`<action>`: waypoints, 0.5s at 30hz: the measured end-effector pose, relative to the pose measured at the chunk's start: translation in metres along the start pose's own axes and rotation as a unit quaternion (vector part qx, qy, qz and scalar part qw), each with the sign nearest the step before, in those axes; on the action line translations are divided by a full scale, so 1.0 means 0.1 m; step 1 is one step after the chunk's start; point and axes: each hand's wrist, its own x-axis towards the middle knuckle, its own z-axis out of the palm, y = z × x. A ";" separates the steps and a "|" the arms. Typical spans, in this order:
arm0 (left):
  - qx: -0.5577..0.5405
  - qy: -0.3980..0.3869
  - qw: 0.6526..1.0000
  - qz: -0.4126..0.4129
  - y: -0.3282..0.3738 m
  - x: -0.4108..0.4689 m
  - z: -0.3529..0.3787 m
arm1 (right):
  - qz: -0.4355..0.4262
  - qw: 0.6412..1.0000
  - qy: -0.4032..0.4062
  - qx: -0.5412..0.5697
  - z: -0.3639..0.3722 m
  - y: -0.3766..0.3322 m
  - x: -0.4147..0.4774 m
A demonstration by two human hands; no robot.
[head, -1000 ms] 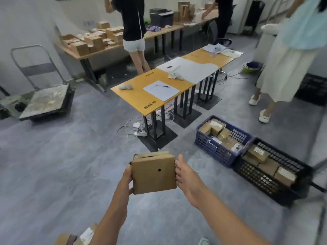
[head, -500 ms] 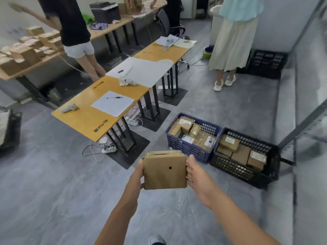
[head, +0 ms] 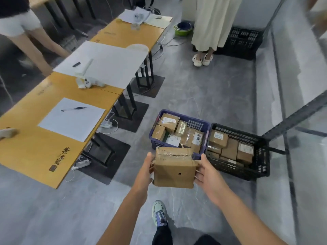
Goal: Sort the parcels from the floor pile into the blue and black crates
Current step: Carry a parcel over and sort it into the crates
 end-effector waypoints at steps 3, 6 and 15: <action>0.019 -0.020 1.000 -0.014 0.21 0.38 -0.05 | 0.014 0.999 0.031 0.006 0.13 -0.17 0.28; 0.034 -0.030 0.998 -0.032 0.38 0.75 -0.04 | 0.025 0.998 0.051 0.021 0.18 -0.27 0.56; 0.072 -0.028 0.992 -0.094 0.69 2.01 0.29 | 0.073 0.994 0.064 0.057 -0.09 -0.53 1.72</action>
